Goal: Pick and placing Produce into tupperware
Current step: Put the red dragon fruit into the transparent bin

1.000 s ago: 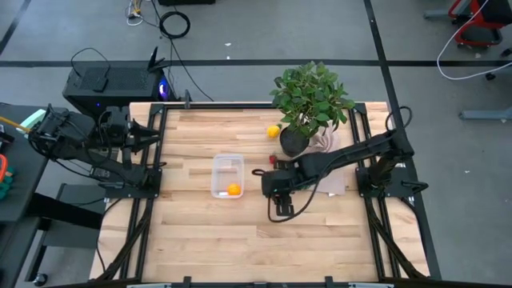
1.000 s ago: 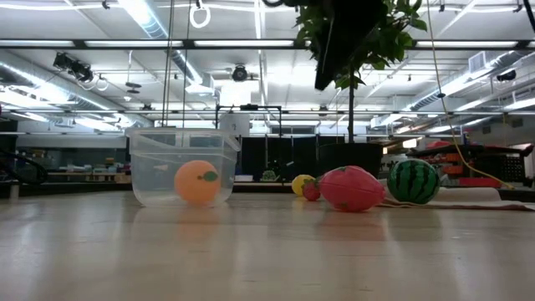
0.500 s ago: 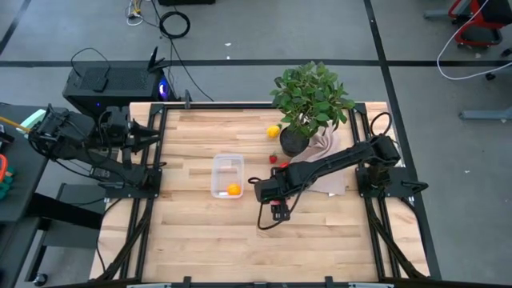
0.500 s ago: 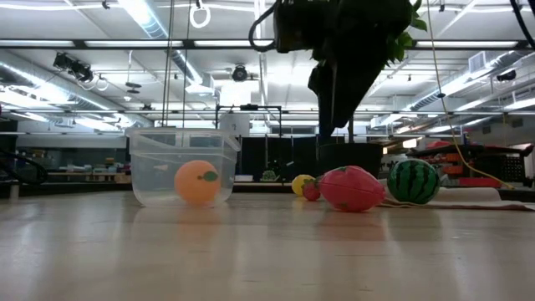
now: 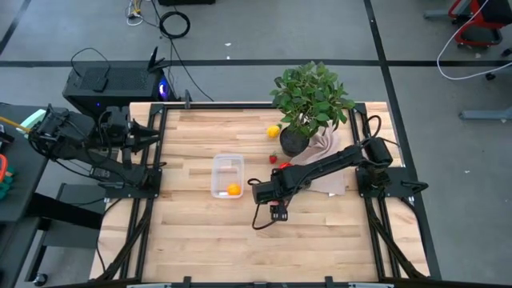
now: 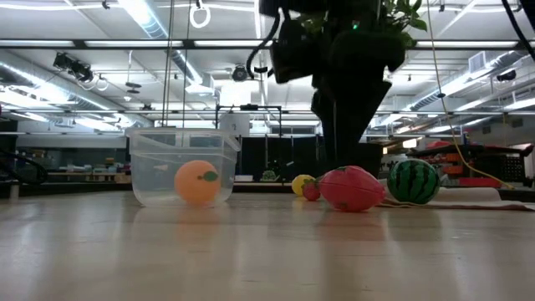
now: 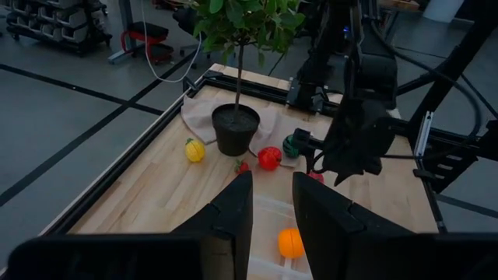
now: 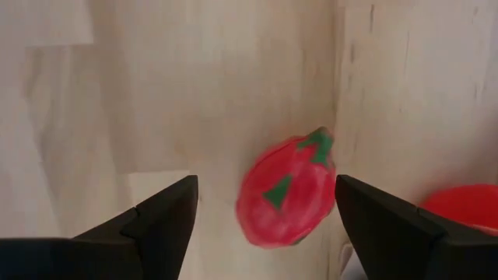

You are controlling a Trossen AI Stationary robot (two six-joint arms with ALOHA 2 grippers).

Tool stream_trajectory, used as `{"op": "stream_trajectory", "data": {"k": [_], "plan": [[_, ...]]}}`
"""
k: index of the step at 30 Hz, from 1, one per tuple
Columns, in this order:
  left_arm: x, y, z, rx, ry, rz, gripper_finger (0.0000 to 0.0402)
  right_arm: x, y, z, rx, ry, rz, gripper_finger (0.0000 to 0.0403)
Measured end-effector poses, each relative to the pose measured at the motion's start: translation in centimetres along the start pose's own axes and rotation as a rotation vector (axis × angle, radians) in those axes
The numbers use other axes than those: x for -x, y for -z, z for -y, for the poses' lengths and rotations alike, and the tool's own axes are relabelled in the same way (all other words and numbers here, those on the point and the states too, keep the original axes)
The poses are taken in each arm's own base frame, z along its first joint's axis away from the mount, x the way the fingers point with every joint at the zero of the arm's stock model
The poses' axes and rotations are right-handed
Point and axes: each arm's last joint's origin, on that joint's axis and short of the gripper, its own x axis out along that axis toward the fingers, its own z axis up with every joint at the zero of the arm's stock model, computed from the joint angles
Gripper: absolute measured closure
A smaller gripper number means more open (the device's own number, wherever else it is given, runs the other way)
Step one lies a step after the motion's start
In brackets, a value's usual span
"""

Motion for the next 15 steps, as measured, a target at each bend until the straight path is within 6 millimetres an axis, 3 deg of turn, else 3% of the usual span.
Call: {"op": "stream_trajectory", "data": {"k": [15], "plan": [[0.0,0.0,0.0,-0.001,0.0,-0.003,0.0301,-2.0,0.4,0.6,-0.048,0.02,-0.067,0.0092]]}}
